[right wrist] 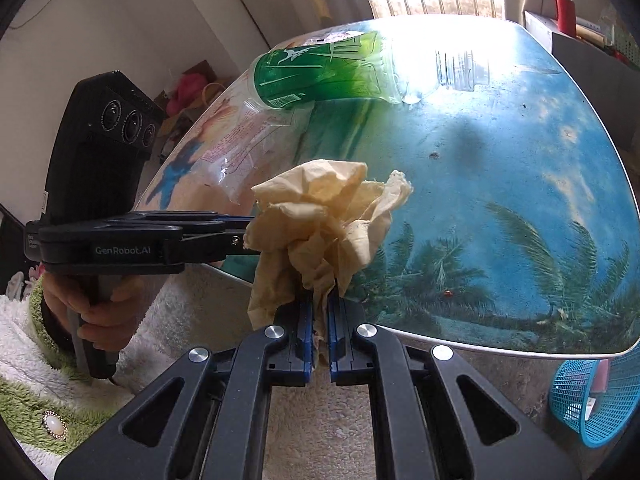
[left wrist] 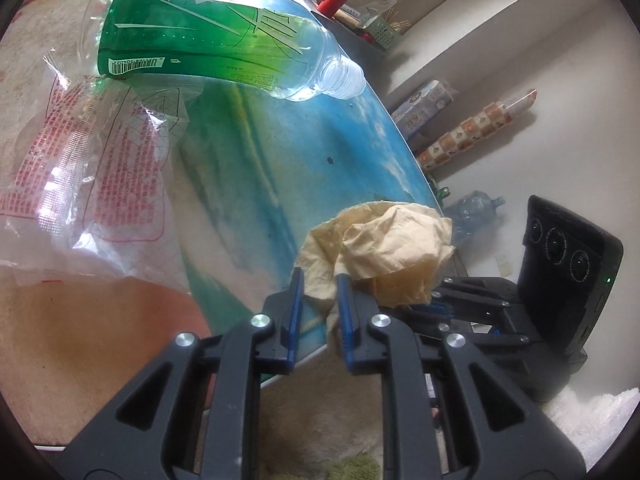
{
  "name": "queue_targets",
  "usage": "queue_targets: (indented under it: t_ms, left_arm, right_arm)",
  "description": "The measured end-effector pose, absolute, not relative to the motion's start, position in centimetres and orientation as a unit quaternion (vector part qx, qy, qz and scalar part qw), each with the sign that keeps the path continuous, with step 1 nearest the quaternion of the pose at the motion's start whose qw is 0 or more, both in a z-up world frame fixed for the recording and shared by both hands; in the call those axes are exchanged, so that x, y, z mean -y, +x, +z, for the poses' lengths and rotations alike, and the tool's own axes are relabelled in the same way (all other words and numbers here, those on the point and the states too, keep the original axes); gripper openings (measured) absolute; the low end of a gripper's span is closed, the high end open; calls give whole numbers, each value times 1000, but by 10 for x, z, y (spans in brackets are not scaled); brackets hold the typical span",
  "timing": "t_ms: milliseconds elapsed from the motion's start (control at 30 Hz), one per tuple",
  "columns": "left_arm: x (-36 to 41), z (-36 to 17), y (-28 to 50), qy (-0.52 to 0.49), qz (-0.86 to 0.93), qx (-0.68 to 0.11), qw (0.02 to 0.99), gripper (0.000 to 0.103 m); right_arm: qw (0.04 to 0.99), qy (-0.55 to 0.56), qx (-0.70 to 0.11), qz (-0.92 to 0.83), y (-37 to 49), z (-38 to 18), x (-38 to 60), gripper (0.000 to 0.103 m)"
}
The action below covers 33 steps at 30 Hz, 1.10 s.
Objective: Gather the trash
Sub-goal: 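Open the right tool and release the tan paper into the left tool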
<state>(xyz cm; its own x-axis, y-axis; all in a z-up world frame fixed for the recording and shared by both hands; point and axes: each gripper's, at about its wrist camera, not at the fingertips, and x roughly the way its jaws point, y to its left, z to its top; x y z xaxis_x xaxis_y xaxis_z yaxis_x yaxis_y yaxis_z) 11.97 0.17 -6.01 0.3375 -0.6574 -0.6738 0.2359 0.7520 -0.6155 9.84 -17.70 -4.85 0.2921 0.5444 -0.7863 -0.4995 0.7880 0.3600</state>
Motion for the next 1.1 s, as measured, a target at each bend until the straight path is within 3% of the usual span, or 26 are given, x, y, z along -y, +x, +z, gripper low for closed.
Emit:
queue_targets:
  t_ms: [333, 533, 1100]
  left_arm:
    - [-22, -49, 122, -272, -307, -489, 769, 48]
    - [-15, -50, 125, -276, -309, -500, 761, 52]
    - [30, -56, 145, -202, -314, -543, 752, 52]
  right_arm:
    - [812, 75, -489, 310, 94, -57, 182, 6]
    - [826, 59, -473, 302, 87, -55, 177, 6]
    - [880, -157, -372, 250, 41, -48, 136, 8]
